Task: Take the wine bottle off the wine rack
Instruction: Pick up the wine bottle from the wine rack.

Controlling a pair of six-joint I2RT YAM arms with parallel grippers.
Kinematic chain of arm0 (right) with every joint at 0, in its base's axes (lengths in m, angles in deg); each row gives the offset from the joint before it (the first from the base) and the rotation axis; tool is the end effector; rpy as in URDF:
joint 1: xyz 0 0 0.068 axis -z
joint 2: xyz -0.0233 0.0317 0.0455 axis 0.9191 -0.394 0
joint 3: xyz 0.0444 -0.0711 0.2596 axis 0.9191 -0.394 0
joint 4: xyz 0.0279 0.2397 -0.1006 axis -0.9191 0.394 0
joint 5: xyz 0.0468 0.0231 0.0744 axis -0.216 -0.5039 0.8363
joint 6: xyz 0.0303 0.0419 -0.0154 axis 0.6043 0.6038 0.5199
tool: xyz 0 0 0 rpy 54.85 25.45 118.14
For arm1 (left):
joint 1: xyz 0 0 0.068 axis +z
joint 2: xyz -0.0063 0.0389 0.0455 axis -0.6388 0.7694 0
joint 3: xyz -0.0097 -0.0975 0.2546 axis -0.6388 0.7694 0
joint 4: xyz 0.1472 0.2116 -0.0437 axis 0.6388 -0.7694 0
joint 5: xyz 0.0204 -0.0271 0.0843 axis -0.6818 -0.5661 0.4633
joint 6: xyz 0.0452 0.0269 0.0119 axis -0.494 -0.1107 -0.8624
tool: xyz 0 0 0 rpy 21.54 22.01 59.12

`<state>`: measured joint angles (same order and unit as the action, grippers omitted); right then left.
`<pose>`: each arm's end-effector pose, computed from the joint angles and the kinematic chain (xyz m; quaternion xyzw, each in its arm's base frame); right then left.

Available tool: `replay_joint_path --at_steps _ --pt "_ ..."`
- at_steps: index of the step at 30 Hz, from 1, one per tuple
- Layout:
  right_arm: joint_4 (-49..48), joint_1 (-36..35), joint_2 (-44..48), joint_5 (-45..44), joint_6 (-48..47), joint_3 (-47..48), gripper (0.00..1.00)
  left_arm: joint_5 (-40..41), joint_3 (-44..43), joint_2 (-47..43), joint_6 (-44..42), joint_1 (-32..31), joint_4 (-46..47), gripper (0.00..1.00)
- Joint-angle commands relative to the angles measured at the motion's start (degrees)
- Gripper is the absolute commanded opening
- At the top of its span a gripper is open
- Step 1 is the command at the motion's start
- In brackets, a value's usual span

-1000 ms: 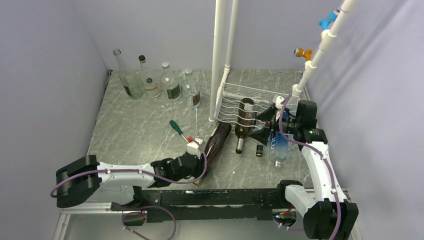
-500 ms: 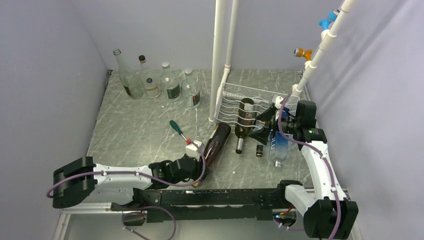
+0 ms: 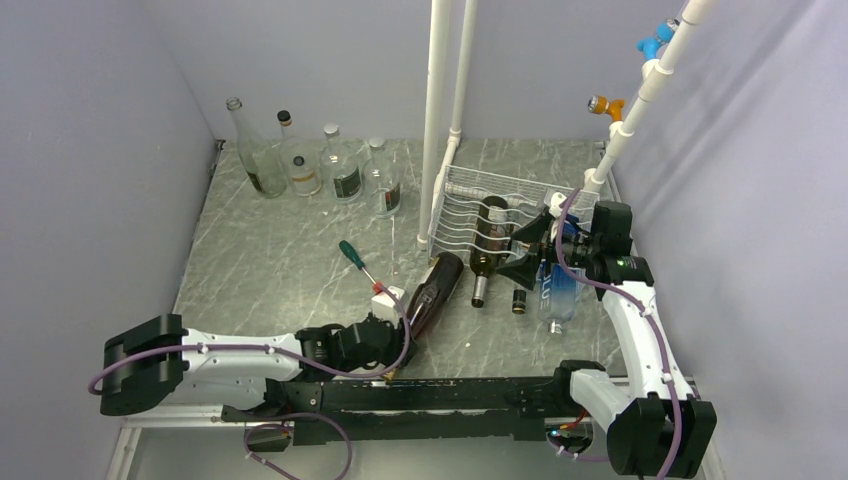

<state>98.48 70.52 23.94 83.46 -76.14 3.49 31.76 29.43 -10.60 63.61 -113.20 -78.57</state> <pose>0.1945 0.0196 0.2940 -0.3908 0.6907 0.3619 0.4891 0.0716 -0.2018 0.1676 0.1427 0.8670 -0.3195 0.3548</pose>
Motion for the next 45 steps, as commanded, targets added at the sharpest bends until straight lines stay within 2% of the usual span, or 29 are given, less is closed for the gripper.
replay_joint_path --at_steps 1,6,11,18,23,27,32,37,45 --pt "-1.3 0.3 -0.2 0.5 -1.7 -0.1 1.0 3.6 -1.9 -4.4 0.6 -0.5 11.4 0.0" --pt "-1.0 0.3 -0.4 0.8 -2.3 -0.2 1.0 3.6 -1.9 -6.4 1.0 -0.7 9.3 0.0" --pt "0.6 0.3 -0.8 1.7 -5.0 0.0 1.0 4.0 -3.2 -9.9 -0.1 -0.7 3.4 0.0" --pt "10.6 -1.0 -4.2 3.4 -17.6 2.4 1.0 4.5 -8.3 -15.0 -8.2 -0.2 -8.3 0.0" --pt "20.8 -8.3 -6.8 2.6 -31.6 6.3 1.0 -0.4 -11.7 -16.6 -13.8 2.9 -13.3 0.0" --pt "20.4 -17.1 -7.8 -3.6 -37.0 8.0 1.0 -5.6 -15.0 -15.5 -16.1 4.9 -17.4 0.0" --pt "24.9 -22.6 -14.0 -5.1 -46.7 13.7 1.0 -9.8 -18.3 -14.3 -17.7 5.9 -21.4 0.0" --pt "23.9 -27.9 -19.3 -5.2 -46.4 18.0 1.0 -12.9 -21.9 -14.4 -18.6 7.5 -24.9 0.0" --pt "17.2 -34.0 -23.7 -2.7 -42.3 18.6 1.0 -17.9 -25.6 -13.4 -17.1 11.6 -27.7 0.0"
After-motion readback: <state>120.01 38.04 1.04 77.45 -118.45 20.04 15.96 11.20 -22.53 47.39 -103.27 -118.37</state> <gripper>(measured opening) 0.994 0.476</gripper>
